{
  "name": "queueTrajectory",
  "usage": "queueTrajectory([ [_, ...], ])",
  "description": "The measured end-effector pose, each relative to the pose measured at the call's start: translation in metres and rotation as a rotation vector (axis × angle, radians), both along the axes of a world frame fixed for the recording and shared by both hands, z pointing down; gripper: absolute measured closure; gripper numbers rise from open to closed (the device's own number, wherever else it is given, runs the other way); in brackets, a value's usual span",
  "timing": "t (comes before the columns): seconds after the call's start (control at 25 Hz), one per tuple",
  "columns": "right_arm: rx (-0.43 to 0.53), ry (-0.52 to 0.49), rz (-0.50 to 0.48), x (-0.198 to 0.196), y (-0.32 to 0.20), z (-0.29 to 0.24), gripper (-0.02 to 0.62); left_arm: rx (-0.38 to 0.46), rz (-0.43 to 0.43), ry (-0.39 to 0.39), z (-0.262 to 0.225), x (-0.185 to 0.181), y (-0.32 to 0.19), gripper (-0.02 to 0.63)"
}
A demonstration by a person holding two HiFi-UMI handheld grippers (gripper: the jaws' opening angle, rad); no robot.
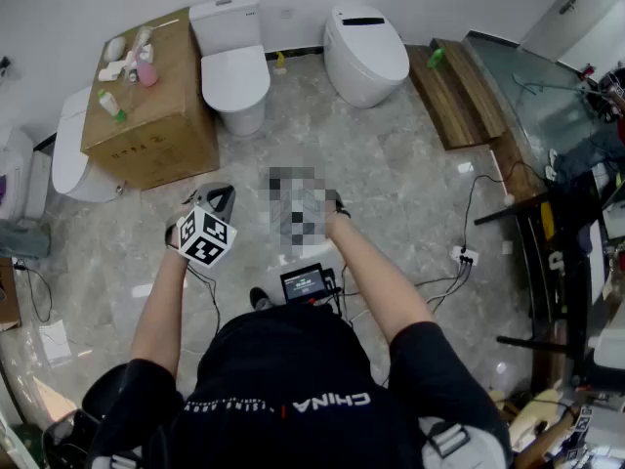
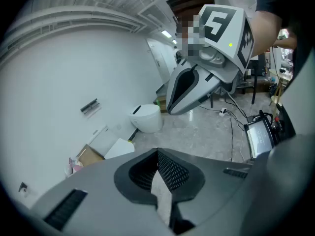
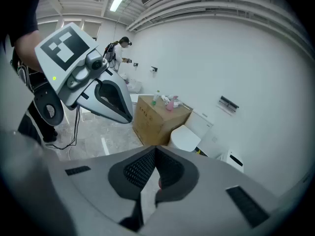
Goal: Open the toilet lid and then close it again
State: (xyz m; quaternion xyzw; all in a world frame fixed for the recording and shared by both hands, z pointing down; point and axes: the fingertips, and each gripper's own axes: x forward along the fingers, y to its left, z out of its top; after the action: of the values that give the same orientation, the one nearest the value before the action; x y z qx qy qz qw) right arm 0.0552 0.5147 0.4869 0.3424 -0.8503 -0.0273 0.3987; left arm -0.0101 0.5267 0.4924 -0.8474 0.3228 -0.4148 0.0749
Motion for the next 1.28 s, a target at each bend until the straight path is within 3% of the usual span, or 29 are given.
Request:
queueTrajectory([
  [0.88, -0.010, 0.006, 0.008, 0.014, 0.000, 0.009, 0.582, -0.019, 0.002, -0.028, 0.012, 0.003, -0.001, 0.597],
  [1.28, -0.009, 0.001, -0.015, 0.037, -0.010, 0.013, 0.582, -0.022, -0.017, -0.045, 0.013, 0.023, -0.011, 0.597],
])
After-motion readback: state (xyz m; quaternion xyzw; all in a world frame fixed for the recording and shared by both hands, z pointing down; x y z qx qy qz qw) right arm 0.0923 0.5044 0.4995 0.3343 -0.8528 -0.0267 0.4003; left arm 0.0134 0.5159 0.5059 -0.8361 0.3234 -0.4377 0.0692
